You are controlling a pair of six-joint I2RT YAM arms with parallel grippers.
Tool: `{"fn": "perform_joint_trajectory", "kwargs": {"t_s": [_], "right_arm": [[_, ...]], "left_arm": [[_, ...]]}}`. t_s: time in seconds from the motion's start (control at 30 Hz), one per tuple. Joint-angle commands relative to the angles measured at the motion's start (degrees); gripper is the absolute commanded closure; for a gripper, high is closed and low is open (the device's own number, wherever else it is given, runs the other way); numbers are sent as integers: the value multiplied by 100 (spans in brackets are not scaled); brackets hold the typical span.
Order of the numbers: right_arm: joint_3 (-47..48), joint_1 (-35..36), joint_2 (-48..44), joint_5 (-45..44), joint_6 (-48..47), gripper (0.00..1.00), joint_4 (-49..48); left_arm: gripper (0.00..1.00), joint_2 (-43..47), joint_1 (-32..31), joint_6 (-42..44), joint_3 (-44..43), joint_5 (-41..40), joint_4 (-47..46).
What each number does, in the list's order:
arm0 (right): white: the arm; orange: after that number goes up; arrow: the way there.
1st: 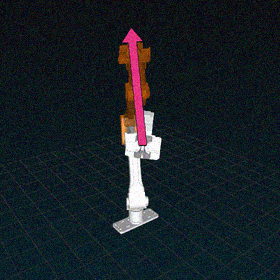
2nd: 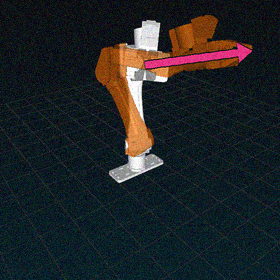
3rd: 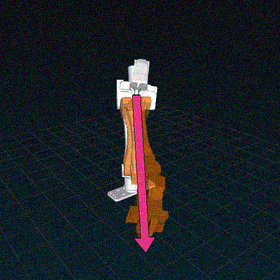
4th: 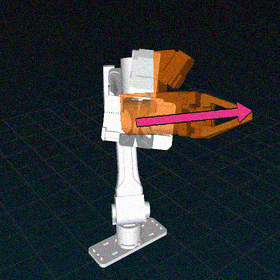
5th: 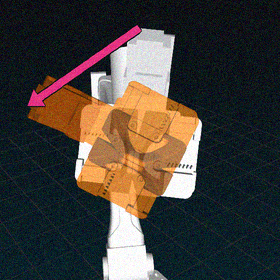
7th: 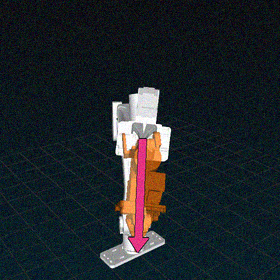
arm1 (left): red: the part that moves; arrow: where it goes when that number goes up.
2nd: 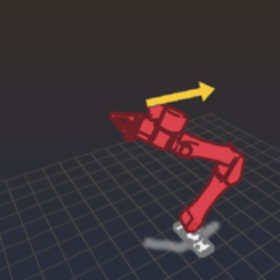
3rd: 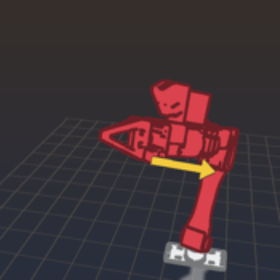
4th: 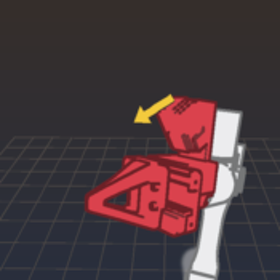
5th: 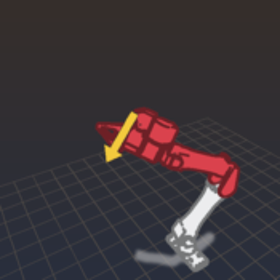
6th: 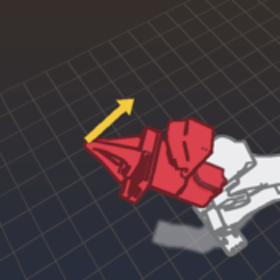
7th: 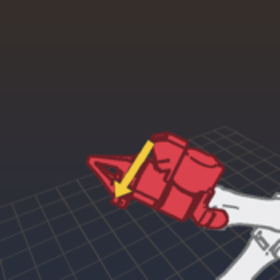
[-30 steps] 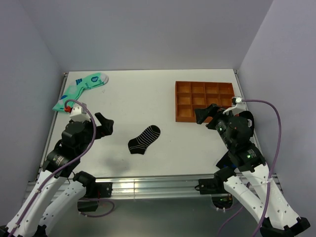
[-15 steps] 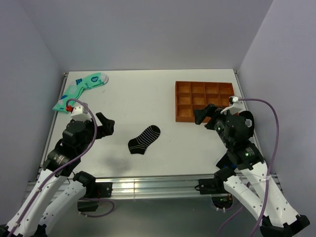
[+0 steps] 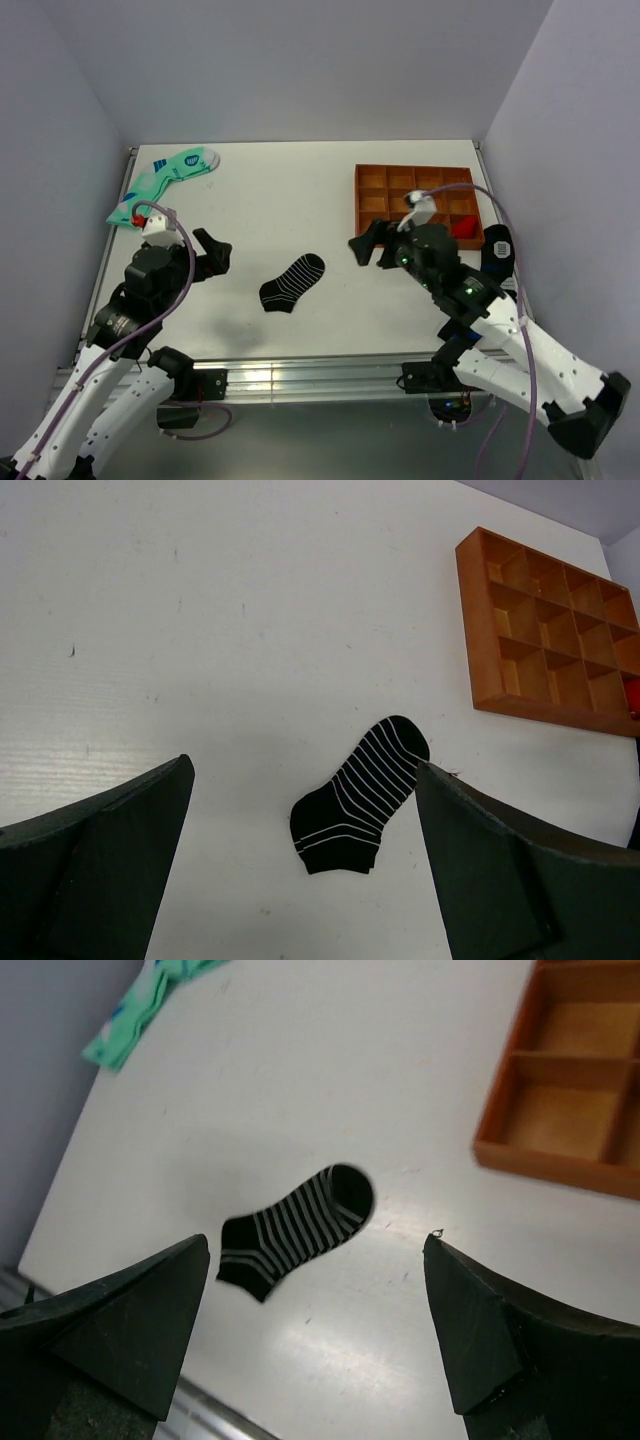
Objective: Roll the socks
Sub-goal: Roll the sock at the center of the board.
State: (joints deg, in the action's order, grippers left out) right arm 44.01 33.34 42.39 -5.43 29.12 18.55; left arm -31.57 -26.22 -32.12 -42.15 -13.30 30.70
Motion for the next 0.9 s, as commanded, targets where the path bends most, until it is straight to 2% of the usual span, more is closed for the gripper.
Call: {"fn": "perform_joint_trajectory", "kwargs": {"t_s": [0.0, 0.07, 0.2, 0.23, 0.33, 0.43, 0.47, 0.73, 0.8, 0.87], "right_arm": [[284, 1213, 435, -747, 58, 6, -289], [153, 1568, 761, -775, 119, 10, -596], [11, 2342, 1367, -1029, 59, 29, -1238], [29, 2761, 1664, -1326, -3, 31, -1335], [99, 3361, 2340, -1487, -328, 38, -1792], [47, 3591, 2921, -1426, -714, 44, -2433], [29, 3600, 3054, -1417, -854, 51, -2696], [-226, 3592, 4240, -706, -1760, 62, -4209], [-235, 3531, 4435, -452, -1858, 66, -4499], [-278, 3425, 4611, -188, -1823, 68, -4814]], "left_arm": [[1, 90, 29, 145, -153, 56, -196], [1, 134, 29, 144, -153, 29, -196], [1, 204, 29, 118, -144, -15, -187], [0, 204, 29, 118, -144, -15, -187], [0, 178, 29, 127, -144, 3, -187], [0, 99, 29, 101, -153, 47, -204], [1, 64, 29, 66, -162, 73, -222], [1, -385, 38, -110, -311, -94, -64], [0, -585, 38, -478, -294, 11, -55], [5, -753, 38, -856, -136, 195, -195]]}}
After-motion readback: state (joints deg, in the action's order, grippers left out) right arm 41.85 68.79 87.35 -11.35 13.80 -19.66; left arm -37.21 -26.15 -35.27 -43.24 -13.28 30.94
